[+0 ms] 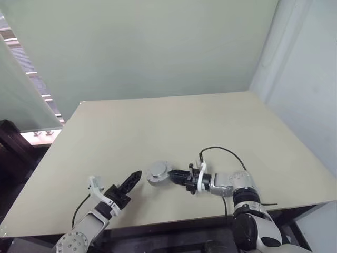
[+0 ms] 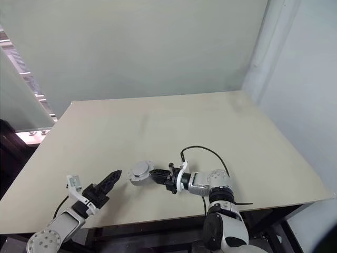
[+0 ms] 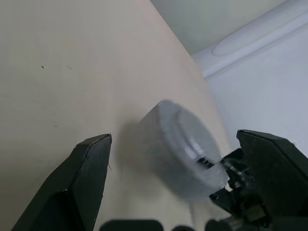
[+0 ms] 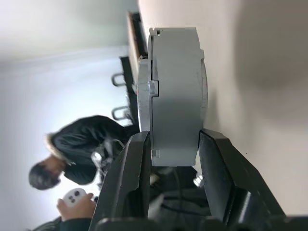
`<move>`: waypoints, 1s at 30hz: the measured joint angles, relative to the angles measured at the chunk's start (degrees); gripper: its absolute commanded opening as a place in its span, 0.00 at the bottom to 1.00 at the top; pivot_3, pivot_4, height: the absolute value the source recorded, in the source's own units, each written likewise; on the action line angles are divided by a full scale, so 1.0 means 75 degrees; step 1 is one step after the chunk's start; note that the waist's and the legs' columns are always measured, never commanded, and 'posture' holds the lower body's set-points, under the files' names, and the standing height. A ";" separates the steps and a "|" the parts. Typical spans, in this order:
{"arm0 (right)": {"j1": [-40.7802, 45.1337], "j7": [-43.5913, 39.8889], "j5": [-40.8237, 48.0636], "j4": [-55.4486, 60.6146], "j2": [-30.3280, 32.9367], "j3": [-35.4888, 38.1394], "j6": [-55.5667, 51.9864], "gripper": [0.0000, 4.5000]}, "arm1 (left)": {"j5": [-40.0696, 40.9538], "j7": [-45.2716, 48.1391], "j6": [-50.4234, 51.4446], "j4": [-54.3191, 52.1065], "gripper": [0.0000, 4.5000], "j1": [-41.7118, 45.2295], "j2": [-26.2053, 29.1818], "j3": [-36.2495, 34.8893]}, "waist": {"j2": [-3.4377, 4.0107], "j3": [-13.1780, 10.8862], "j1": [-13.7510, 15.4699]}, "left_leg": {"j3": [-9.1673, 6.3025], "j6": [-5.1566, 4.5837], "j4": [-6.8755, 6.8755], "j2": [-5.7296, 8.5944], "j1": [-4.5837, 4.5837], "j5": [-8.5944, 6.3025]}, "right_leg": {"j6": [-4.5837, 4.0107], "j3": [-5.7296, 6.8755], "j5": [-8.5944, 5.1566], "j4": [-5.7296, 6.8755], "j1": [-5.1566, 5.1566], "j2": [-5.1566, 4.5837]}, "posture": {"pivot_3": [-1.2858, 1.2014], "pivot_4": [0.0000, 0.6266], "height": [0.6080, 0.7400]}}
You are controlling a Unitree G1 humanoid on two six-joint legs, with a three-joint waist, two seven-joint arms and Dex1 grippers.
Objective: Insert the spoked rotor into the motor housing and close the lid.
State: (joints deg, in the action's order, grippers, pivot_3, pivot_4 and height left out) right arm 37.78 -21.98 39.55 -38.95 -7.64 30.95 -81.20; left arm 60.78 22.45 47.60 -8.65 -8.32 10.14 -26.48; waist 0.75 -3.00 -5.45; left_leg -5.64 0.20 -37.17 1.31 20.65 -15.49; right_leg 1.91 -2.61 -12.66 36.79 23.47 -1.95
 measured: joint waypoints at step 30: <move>-0.0005 0.0768 0.1199 0.1074 -0.0025 -0.0103 -0.0744 0.27 | 0.0745 -0.0319 -0.0196 0.1529 1.00 0.1409 -0.1329 0.0619 | -0.0010 -0.0001 0.0002 | 0.0009 -0.0004 -0.0010 0.0009 0.0005 0.0000 | 0.0000 -0.0017 0.0001 0.0000 -0.0004 0.0004 | 0.52 0.00 1.00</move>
State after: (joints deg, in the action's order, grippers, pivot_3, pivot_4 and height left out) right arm 37.75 -16.22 48.54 -30.90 -7.83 30.17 -86.78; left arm 66.36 20.06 46.13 2.82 2.25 0.17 -21.83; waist 0.68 -3.00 -5.43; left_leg -5.57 0.17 -37.24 1.37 20.68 -15.49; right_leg 1.91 -2.74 -12.66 36.79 23.43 -1.92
